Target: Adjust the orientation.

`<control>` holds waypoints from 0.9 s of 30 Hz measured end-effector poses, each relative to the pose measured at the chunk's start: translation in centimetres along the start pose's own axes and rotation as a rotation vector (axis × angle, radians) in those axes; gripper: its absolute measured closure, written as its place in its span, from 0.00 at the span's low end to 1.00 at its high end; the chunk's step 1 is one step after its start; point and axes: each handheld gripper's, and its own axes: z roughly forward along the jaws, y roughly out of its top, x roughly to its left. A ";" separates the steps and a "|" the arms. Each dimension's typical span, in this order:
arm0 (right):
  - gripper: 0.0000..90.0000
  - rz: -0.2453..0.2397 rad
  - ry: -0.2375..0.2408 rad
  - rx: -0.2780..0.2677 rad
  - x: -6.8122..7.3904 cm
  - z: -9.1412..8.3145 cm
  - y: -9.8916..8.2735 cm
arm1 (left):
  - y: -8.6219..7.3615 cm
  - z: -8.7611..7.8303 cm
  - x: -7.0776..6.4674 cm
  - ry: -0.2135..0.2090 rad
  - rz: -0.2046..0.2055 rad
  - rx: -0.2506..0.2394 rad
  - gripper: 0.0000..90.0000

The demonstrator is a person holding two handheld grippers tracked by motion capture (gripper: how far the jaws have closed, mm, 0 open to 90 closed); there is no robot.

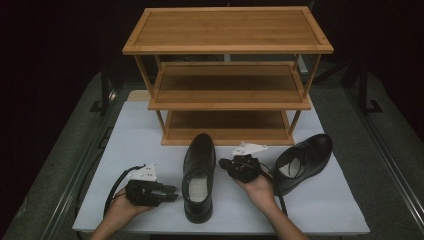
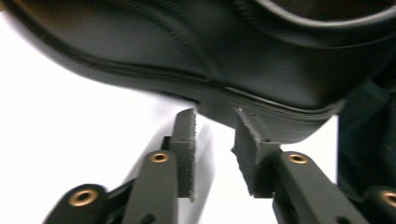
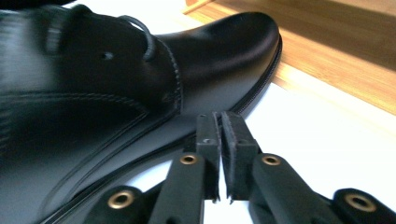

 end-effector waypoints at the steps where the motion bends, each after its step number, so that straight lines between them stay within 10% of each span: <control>1: 0.94 -0.009 -0.003 -0.003 0.1 -0.4 0.0 | 0.0 0.1 0.2 0.016 -0.004 0.002 0.75; 14: 0.84 -0.013 0.013 0.015 0.8 -5.7 0.2 | 1.2 1.5 2.4 0.054 -0.006 0.050 0.98; 27: 0.83 -0.020 -0.007 -0.022 0.4 -8.8 -0.1 | 1.9 3.0 2.7 0.045 0.015 0.072 1.00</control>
